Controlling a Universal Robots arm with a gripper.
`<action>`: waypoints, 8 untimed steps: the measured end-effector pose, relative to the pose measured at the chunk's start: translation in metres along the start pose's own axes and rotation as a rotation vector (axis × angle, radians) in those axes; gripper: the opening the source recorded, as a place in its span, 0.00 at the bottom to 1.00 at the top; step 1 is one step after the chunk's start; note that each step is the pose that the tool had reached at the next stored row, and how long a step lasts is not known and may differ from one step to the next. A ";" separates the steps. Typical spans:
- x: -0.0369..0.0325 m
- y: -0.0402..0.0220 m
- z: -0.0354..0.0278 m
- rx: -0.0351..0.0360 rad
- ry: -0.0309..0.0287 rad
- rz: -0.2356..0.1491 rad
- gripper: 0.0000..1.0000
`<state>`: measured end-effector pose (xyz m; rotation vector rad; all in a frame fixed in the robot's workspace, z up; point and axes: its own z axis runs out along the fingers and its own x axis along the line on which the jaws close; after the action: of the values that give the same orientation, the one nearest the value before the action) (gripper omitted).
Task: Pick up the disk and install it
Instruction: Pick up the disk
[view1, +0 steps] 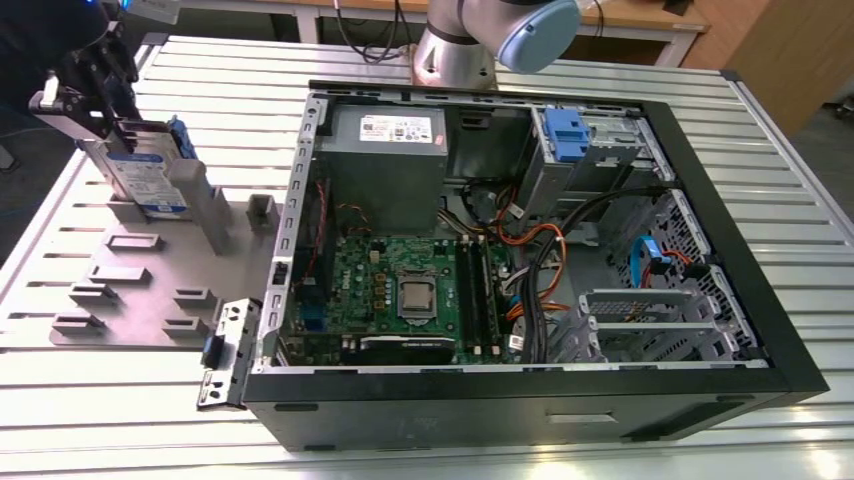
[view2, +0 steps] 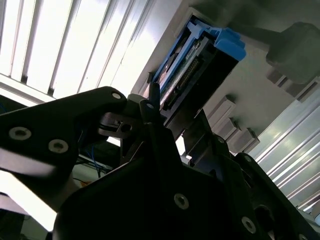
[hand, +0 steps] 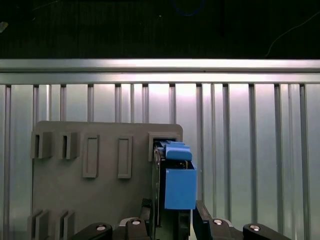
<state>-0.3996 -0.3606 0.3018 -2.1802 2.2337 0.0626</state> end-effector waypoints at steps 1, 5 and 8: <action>0.0000 -0.0006 -0.0001 -0.0003 0.0001 0.000 0.45; 0.0000 -0.0030 0.0000 -0.0002 0.0001 0.000 0.45; 0.0000 -0.0031 0.0000 -0.0002 0.0001 0.000 0.45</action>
<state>-0.3965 -0.3606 0.3018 -2.1802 2.2340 0.0627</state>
